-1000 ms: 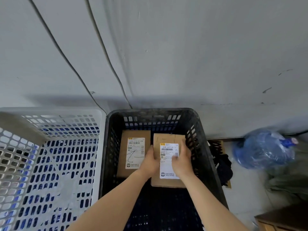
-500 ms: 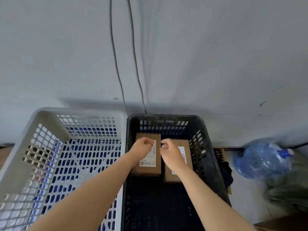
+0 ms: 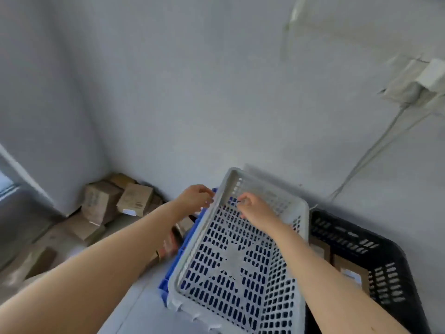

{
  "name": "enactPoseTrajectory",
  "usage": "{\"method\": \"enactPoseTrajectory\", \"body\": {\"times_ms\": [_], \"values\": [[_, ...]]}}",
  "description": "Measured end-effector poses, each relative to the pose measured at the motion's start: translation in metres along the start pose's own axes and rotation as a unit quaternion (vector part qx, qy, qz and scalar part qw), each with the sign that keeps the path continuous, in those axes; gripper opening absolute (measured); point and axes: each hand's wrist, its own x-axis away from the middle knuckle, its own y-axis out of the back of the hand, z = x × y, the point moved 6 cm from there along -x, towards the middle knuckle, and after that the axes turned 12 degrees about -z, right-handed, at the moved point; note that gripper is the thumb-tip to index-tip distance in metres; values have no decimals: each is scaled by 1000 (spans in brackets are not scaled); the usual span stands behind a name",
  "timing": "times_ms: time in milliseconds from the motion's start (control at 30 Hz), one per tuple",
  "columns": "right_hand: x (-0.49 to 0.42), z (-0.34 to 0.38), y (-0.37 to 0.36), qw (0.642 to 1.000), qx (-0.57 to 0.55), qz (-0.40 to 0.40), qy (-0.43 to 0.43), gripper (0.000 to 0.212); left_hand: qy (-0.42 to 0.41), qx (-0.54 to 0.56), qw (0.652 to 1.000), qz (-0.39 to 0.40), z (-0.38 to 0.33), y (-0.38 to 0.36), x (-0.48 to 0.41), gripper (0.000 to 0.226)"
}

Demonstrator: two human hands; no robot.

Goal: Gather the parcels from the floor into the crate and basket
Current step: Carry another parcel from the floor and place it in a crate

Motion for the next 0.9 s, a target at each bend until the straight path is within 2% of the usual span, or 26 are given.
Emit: {"method": "enactPoseTrajectory", "body": {"times_ms": [133, 200, 333, 400, 500, 733, 900], "values": [[-1, 121, -129, 995, -32, 94, 8, 9, 68, 23, 991, -115, 99, 192, 39, 21], [-1, 140, -160, 994, -32, 105, 13, 9, 78, -4, 985, -151, 124, 240, 49, 20], [13, 207, -273, 977, 4, 211, 28, 17, 151, 2, 954, -258, 211, 372, 88, 28], [16, 231, -313, 969, 19, 246, 27, 18, 192, 27, 937, -292, 253, 414, 98, 23], [3, 256, -365, 963, 19, 268, 20, 10, 240, 39, 921, -305, 302, 447, 99, 18], [-40, 296, -497, 950, 51, 309, 0, 11, 297, 60, 911, -280, 402, 476, 66, 18], [-63, 293, -621, 937, 72, 341, 14, 10, 340, 57, 890, -298, 525, 485, 25, 24]]}}
